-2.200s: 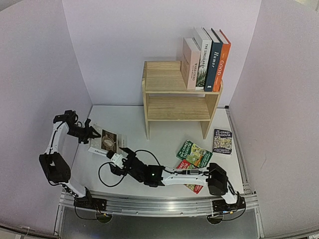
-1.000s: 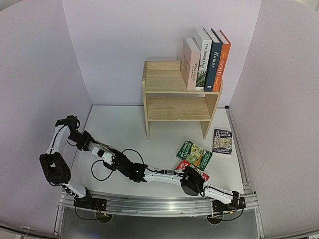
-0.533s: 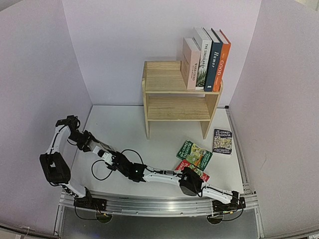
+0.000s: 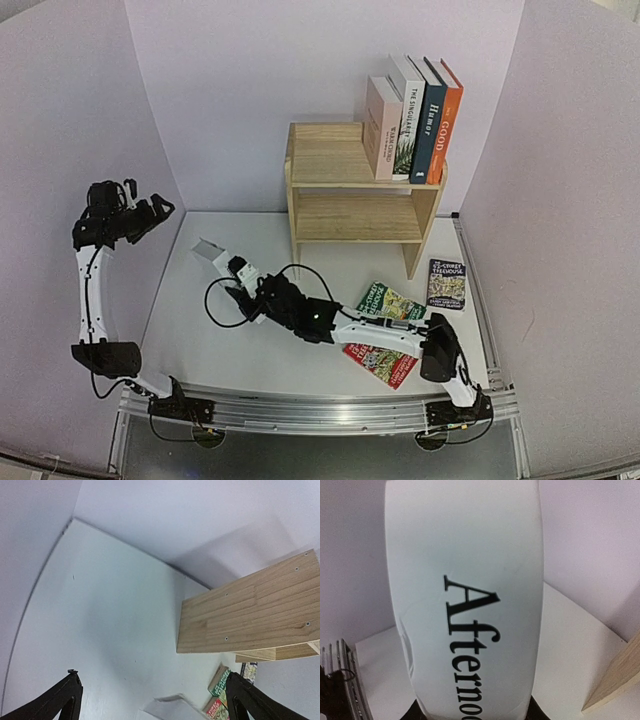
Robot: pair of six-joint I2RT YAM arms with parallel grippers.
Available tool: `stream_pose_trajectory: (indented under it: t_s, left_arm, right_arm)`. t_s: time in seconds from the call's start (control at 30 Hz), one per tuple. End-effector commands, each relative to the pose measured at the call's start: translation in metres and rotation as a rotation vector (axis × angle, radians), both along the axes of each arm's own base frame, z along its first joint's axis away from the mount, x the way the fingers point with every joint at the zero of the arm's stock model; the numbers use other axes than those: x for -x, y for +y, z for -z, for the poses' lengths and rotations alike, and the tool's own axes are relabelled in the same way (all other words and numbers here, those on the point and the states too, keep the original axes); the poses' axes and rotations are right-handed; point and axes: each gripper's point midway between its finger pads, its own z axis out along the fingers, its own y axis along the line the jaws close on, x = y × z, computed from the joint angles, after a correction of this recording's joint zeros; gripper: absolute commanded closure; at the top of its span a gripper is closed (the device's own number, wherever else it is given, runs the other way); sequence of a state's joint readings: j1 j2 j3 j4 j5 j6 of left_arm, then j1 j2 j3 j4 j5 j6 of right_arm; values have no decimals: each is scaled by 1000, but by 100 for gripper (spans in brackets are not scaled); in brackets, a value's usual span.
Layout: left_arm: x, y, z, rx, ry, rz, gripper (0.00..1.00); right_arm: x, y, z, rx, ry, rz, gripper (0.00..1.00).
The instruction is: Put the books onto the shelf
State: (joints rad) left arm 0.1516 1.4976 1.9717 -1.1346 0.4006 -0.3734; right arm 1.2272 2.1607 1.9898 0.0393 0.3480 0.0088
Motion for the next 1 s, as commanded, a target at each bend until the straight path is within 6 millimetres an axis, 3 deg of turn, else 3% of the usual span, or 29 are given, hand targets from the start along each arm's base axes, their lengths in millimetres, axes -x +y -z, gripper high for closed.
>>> stream_pose_trajectory:
  t_s: [0.0,0.17,0.27,0.37,0.47,0.63,0.9,0.97]
  left_arm:
    - [1,23,-40,-159,-157,-79,0]
    - [-2,33,-28,-195,-147,-116,0]
    - [-3,32,-9,-179,-103,-117,0]
    - [-3,33,11,-173,-52,-122,0]
    - [0,33,24,-169,-13,-119,0]
    - [3,32,34,-162,18,-115,0]
    - [5,31,46,-160,53,-107,0]
    - [4,30,47,-158,56,-107,0]
  right_arm:
    - [16,-47,-168,-304,-127,-36,99]
    - [17,-102,-271,-428,-314,44,100]
    - [9,-130,-309,-469,-402,112,99]
    - [-11,-155,-327,-433,-514,249,97]
    - [-43,-189,-336,-372,-619,446,97]
    - [-95,-234,-330,-285,-682,649,97]
    - [-155,-282,-310,-278,-643,770,97]
    - [-164,-285,-302,-284,-625,773,97]
